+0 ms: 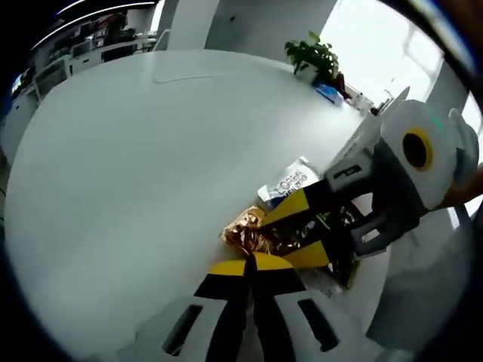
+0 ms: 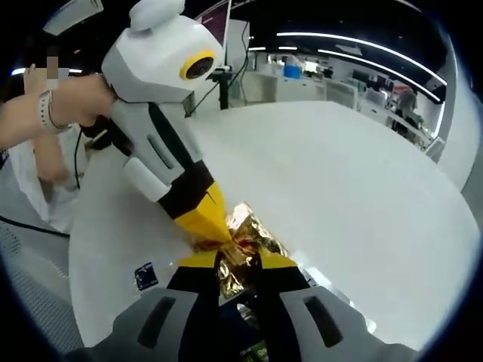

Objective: Arrange the skincare products in the storage area until every visible bottle or jar stands upright without overlapping.

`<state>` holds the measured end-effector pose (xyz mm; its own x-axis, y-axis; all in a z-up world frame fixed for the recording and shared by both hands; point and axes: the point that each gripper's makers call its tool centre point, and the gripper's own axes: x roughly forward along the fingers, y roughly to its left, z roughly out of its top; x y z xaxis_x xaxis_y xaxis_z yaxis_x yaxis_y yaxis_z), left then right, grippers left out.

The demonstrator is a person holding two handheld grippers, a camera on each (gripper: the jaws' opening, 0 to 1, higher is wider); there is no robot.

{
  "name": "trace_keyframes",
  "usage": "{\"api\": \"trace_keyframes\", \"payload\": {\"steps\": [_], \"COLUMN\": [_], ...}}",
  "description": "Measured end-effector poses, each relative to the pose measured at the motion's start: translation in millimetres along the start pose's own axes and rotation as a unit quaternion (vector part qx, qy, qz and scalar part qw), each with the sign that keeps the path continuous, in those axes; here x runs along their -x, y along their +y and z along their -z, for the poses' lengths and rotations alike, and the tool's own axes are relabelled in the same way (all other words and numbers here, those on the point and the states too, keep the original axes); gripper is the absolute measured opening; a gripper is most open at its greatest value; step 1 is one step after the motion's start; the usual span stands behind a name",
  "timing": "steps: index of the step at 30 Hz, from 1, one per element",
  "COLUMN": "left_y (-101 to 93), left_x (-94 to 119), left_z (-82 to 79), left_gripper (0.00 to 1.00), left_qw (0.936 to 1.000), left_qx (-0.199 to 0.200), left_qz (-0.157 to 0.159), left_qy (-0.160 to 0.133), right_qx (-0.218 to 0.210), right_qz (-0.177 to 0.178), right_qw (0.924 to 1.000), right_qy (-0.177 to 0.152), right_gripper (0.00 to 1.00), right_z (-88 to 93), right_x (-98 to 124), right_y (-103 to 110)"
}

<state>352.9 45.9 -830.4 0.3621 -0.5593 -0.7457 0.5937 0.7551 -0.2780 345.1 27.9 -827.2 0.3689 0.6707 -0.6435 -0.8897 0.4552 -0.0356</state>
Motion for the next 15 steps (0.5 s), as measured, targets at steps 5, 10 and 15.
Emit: {"api": "trace_keyframes", "payload": {"steps": [5,10,15], "left_y": [-0.5,-2.3,0.7], "left_x": [0,4,9], "left_z": [-1.0,-3.5,-0.3], "left_gripper": [0.00,0.00,0.01], "left_qw": [0.9999,0.9997,0.9994], "left_qx": [-0.012,-0.022,-0.033], "left_qz": [0.000,-0.001,-0.010], "left_qy": [0.001,-0.005,-0.007], "right_qx": [0.003,0.005,0.007], "right_qz": [-0.002,-0.007,-0.005], "right_qw": [1.0000,1.0000,1.0000], "right_qy": [0.002,0.003,0.002], "right_gripper": [0.19,0.19,0.19], "right_z": [1.2,-0.2,-1.5], "right_x": [-1,-10,-16], "right_y": [1,-6,-8]}}
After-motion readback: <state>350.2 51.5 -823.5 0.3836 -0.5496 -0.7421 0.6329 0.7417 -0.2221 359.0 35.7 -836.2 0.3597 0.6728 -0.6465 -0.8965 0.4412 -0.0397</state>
